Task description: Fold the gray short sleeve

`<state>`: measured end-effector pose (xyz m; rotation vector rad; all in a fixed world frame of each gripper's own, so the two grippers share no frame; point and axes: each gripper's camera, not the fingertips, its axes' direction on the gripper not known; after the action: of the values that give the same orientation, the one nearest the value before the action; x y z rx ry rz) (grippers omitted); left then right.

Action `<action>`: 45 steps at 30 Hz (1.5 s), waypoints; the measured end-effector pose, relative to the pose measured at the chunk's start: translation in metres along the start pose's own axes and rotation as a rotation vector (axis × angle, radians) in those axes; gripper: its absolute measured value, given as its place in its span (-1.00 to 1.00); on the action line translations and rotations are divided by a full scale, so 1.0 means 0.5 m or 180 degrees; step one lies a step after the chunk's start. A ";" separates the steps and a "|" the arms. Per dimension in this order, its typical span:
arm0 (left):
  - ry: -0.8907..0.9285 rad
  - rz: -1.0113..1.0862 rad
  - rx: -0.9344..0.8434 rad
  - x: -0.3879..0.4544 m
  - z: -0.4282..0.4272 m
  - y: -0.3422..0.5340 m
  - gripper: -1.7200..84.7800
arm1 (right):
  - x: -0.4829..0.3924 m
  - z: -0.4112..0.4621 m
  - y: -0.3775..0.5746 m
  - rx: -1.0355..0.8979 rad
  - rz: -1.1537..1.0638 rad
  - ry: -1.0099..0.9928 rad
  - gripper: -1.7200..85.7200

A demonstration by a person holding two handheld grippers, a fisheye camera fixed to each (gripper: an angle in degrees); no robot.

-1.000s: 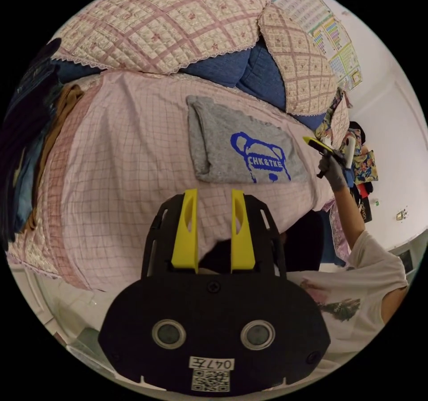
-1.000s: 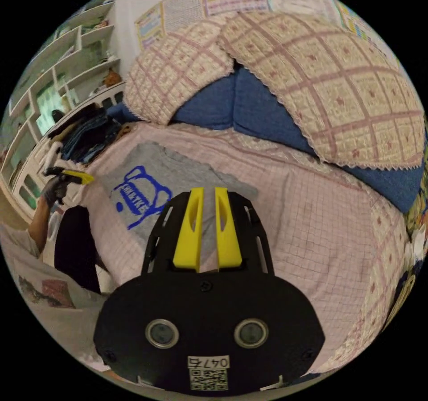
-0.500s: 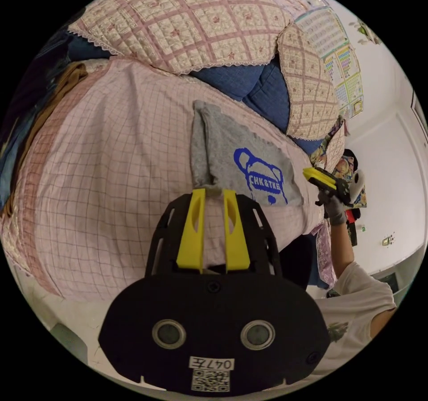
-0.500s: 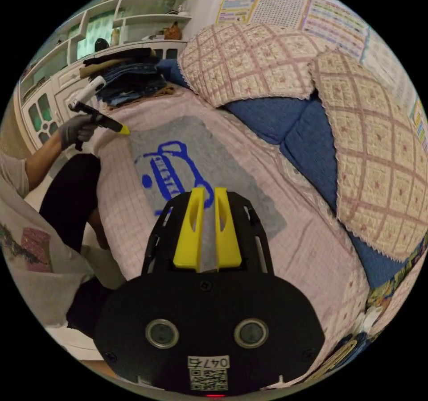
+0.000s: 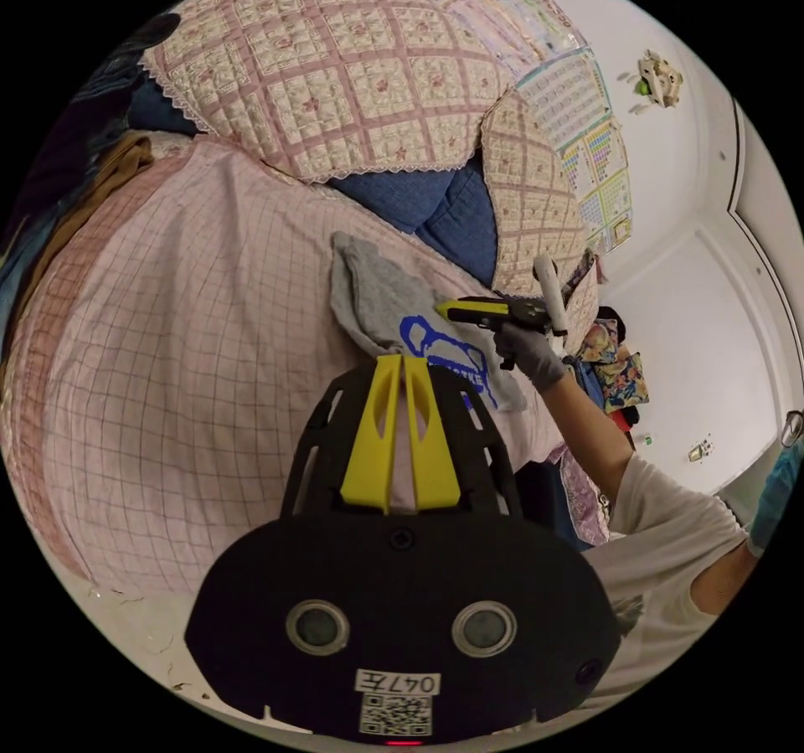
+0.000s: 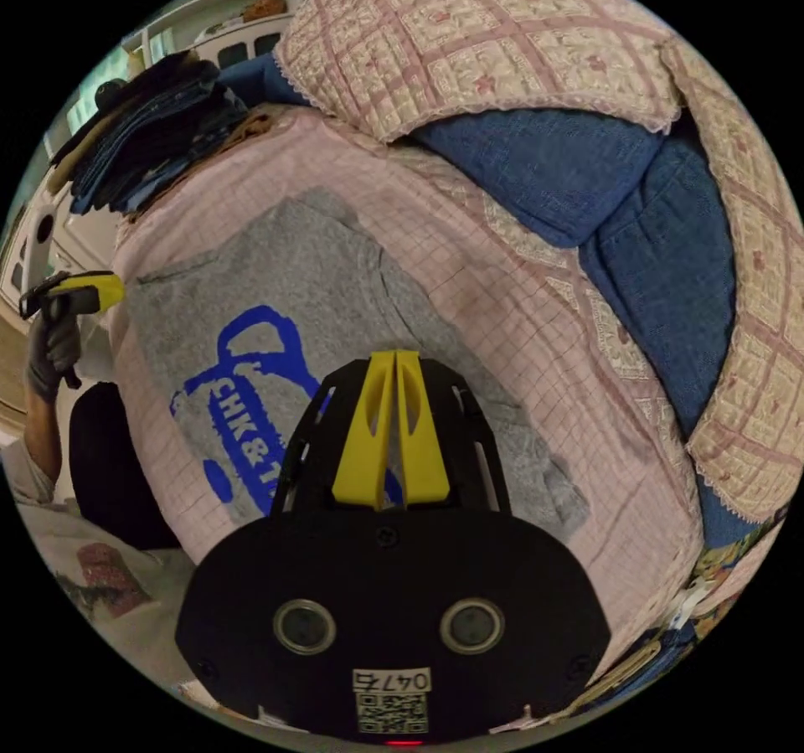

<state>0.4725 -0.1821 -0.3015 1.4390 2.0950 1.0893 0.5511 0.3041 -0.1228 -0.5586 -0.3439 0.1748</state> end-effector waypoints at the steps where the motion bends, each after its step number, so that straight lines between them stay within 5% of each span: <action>1: 0.0018 0.0005 0.0005 0.001 -0.004 -0.001 -0.98 | -0.031 -0.035 0.009 0.0146 -0.0014 0.0034 -0.99; 10: 0.0164 0.0017 0.0024 0.022 -0.069 -0.036 -0.98 | -0.240 -0.096 0.054 -0.0040 -0.0118 0.0025 -0.93; 14: 0.0136 0.0043 -0.0016 0.047 -0.113 -0.068 -0.98 | -0.380 -0.273 0.102 0.1248 -0.0378 -0.0535 -0.80; 16: 0.0181 0.0045 -0.0036 0.059 -0.131 -0.086 -0.98 | -0.479 -0.299 0.097 0.1268 -0.0738 -0.0628 -0.78; 23: 0.0302 0.0119 -0.0211 0.136 -0.210 -0.173 -0.97 | -0.735 -0.299 0.084 0.1278 -0.1233 0.0717 -0.90; 29: 0.0451 -0.0301 -0.0088 0.145 -0.304 -0.299 -0.72 | -0.740 -0.369 0.141 0.1477 -0.0923 0.0898 -0.95; 35: 0.0473 -0.0559 -0.0555 0.210 -0.258 -0.531 -0.67 | -0.708 -0.453 0.223 0.1752 -0.0785 0.0978 -0.95; 40: -0.0078 -0.0490 -0.0890 0.325 -0.234 -0.665 -0.72 | -0.653 -0.493 0.283 0.1778 -0.0669 0.0807 -0.95; 45: -0.0247 -0.0098 -0.0592 0.551 -0.312 -0.759 -0.93 | -0.568 -0.553 0.384 0.1828 -0.0323 0.0655 -0.95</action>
<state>0.0214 -0.0601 -0.4621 1.3342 1.9017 1.1635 0.3751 0.2573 -0.5237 0.0105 -0.1092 0.1092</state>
